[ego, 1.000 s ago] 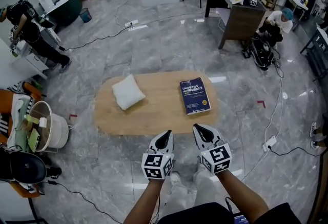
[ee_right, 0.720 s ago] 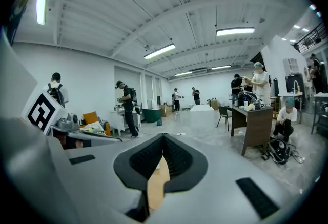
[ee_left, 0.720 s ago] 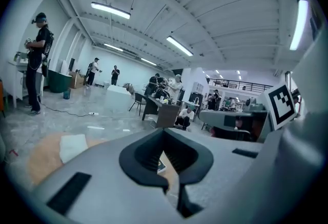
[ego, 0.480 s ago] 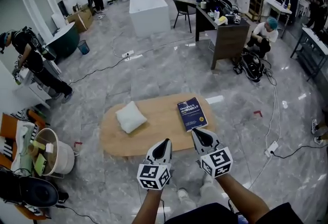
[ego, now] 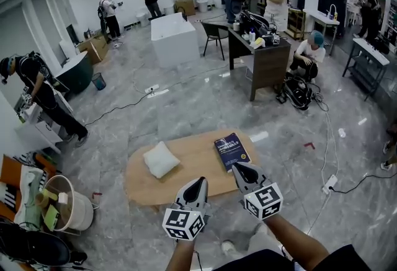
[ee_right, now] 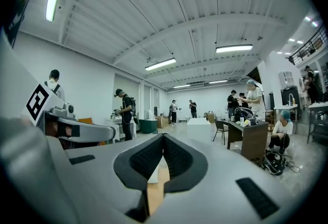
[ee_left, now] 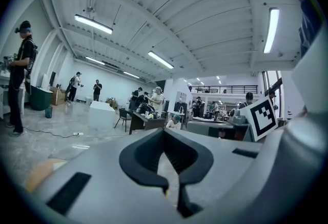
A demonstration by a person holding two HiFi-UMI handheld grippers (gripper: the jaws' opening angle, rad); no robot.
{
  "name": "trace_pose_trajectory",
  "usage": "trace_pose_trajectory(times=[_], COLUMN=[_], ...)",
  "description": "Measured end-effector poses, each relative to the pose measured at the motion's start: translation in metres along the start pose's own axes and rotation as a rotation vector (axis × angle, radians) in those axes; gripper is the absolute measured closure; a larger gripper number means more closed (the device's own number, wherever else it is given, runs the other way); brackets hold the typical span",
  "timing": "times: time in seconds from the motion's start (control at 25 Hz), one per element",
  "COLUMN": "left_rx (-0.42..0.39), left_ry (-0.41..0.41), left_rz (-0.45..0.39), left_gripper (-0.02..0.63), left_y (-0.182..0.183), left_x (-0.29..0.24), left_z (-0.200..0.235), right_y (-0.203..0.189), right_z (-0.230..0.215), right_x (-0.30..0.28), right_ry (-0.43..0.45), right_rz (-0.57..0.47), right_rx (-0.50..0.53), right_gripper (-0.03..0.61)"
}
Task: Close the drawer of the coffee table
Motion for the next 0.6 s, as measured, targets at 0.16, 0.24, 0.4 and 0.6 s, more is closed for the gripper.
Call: trace_pose_trajectory(times=[0.16,0.24,0.4,0.6], left_rx=[0.013,0.022,0.041,0.048], left_ry=[-0.003,-0.01,-0.034,-0.053], left_rz=[-0.009,-0.016,-0.023,-0.031], left_gripper=[0.612,0.612,0.613,0.612], left_y=[0.007,0.01,0.014,0.019], left_x=[0.005,0.005,0.005,0.003], left_z=[0.004,0.005,-0.002,-0.01], right_y=[0.005,0.01,0.018,0.027], right_z=[0.01,0.012,0.01,0.009], right_x=[0.0,0.0,0.006,0.012], right_ry=[0.014,0.019,0.017,0.014], right_rz=[-0.003,-0.002,0.001,-0.018], right_rx=[0.008,0.024,0.045,0.044], right_gripper=[0.565,0.565,0.565,0.565])
Point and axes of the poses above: the fingertips, and each gripper's own axes: x backward along the fingers, z to its left, y out of its top, the point moved 2 cm from there along x, backward along the fingers
